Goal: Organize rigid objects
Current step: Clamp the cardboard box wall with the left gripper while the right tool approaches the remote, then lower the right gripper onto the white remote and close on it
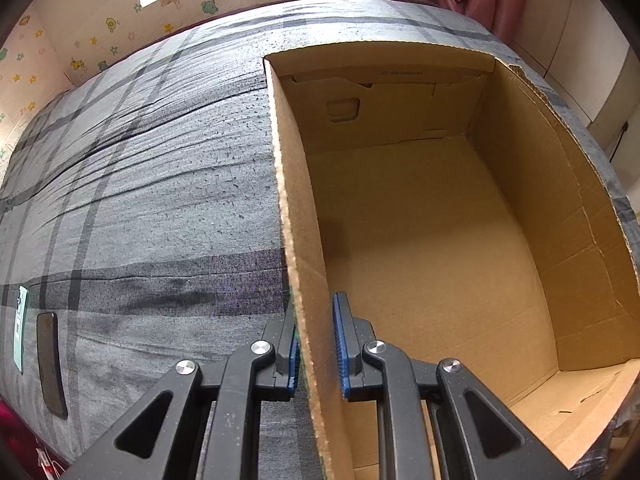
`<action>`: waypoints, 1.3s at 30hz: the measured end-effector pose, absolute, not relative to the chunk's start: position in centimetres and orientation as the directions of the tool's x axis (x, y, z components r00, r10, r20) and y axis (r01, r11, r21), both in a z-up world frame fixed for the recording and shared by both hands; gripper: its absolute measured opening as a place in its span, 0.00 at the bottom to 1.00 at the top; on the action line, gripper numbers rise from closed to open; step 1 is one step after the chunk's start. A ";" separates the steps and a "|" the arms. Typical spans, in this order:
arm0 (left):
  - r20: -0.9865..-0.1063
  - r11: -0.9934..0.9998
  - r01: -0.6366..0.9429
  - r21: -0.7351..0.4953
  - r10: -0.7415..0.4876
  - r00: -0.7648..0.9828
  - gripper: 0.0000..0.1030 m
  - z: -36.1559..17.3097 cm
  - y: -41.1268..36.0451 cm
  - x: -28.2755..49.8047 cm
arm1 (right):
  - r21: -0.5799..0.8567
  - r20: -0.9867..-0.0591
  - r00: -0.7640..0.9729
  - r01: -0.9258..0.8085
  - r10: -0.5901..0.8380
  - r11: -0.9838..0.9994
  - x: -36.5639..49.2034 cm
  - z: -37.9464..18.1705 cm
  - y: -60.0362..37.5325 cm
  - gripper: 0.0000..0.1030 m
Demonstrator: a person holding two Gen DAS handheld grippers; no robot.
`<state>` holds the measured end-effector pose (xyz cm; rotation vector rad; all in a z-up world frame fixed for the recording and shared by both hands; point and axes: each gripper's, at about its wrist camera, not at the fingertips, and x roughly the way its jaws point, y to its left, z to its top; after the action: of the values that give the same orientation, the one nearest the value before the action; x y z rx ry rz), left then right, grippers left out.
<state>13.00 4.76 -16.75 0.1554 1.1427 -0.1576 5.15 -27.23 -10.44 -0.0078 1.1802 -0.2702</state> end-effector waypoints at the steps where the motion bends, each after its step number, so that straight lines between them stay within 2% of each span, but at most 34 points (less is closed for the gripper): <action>1: -0.913 0.979 0.202 0.038 -0.048 0.406 0.15 -16.7 4.8 13.0 | -0.152 -0.912 0.349 0.199 -0.215 0.968 5.3 -10.9 -27.4 1.00; 8: -0.912 0.979 0.201 0.035 -0.051 0.407 0.15 -16.8 4.9 13.0 | -0.170 -0.923 0.317 0.176 -0.219 0.970 6.4 -15.4 -28.9 1.00; 21: -0.913 0.980 0.197 0.036 -0.048 0.406 0.15 -16.7 4.9 13.1 | -0.103 -0.961 0.237 0.173 -0.143 0.979 8.4 -22.2 -31.2 1.00; 39: -0.914 0.979 0.200 0.046 -0.039 0.403 0.15 -16.8 4.7 13.1 | 0.017 -0.982 0.187 0.215 -0.024 0.977 10.0 -24.9 -35.2 1.00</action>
<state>13.14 4.71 -16.81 0.1574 1.1471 -0.1517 9.96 -35.23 -24.86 0.1635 1.3741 -0.1693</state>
